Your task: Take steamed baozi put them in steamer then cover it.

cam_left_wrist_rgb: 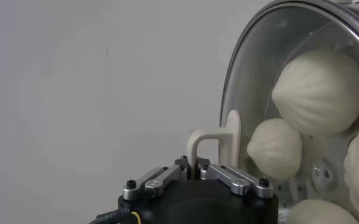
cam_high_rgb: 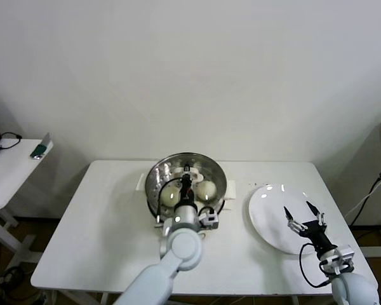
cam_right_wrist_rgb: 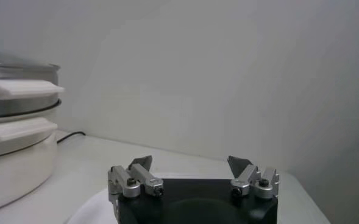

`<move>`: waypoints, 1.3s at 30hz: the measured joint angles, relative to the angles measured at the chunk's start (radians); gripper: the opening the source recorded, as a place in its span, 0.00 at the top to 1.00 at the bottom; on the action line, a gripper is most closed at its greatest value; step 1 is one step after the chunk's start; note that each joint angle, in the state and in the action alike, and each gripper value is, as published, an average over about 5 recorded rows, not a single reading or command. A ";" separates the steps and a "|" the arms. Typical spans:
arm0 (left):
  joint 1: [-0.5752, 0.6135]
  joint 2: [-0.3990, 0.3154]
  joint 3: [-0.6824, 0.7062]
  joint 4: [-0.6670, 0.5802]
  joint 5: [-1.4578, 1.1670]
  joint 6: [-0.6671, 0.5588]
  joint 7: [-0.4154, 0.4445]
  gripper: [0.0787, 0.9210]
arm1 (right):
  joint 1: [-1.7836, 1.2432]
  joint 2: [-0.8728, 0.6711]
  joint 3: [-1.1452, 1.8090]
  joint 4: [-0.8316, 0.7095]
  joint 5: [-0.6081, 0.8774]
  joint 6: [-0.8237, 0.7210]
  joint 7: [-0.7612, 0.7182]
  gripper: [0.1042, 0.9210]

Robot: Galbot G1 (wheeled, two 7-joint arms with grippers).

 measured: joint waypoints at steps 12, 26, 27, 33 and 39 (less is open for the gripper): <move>0.028 0.053 0.003 -0.102 -0.070 -0.001 0.018 0.51 | 0.005 -0.003 0.007 -0.005 0.010 -0.028 -0.002 0.12; 0.158 0.184 -0.066 -0.320 -0.192 0.000 -0.020 0.12 | 0.025 -0.002 -0.003 -0.018 0.002 -0.050 0.000 0.12; 0.173 0.191 -0.080 -0.336 -0.209 0.000 -0.033 0.12 | 0.026 -0.003 -0.004 -0.018 0.002 -0.051 0.001 0.12; 0.278 0.219 -0.217 -0.394 -0.379 0.000 -0.170 0.12 | 0.025 -0.007 -0.006 -0.015 0.002 -0.051 0.000 0.12; 0.394 0.216 -0.420 -0.405 -0.628 -0.032 -0.336 0.12 | 0.015 0.000 -0.012 -0.006 0.002 -0.046 -0.004 0.12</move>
